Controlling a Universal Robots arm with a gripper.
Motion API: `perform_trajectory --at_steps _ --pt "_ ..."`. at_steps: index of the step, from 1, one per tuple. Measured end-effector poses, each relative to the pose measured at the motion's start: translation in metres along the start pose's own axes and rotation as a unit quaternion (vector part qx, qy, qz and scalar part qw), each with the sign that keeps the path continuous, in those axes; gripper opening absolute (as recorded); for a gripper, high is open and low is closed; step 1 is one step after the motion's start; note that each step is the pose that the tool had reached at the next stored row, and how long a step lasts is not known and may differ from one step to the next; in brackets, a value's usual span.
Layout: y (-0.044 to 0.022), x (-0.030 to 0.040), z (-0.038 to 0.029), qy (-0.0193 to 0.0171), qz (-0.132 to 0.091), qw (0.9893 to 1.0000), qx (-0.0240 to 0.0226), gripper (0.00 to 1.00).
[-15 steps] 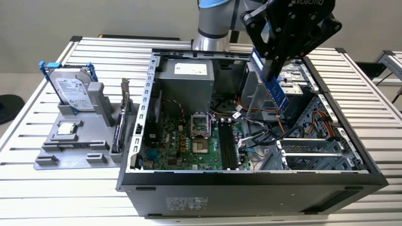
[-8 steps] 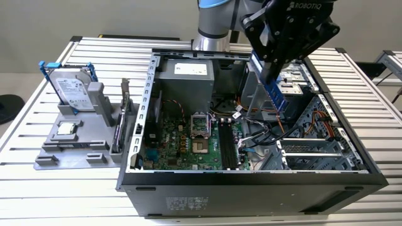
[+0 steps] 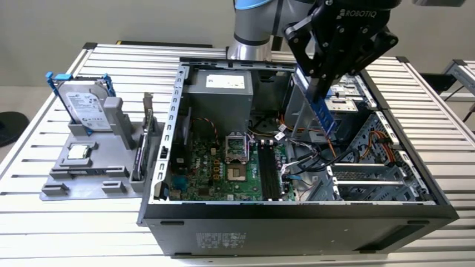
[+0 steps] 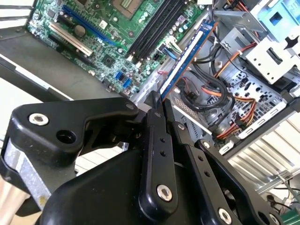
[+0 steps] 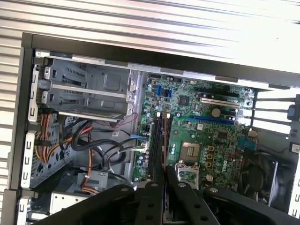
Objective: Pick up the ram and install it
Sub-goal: 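Insert the ram into the slot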
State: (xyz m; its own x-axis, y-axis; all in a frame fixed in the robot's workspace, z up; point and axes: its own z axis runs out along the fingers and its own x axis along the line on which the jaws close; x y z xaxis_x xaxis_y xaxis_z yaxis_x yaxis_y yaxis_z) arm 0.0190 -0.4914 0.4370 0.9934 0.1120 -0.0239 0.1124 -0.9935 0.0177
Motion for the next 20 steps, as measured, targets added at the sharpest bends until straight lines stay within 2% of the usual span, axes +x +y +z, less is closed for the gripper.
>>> perform_trajectory --at_steps 20 --pt "-0.0002 0.0003 0.0114 0.0000 0.000 1.0000 0.0000 0.00"
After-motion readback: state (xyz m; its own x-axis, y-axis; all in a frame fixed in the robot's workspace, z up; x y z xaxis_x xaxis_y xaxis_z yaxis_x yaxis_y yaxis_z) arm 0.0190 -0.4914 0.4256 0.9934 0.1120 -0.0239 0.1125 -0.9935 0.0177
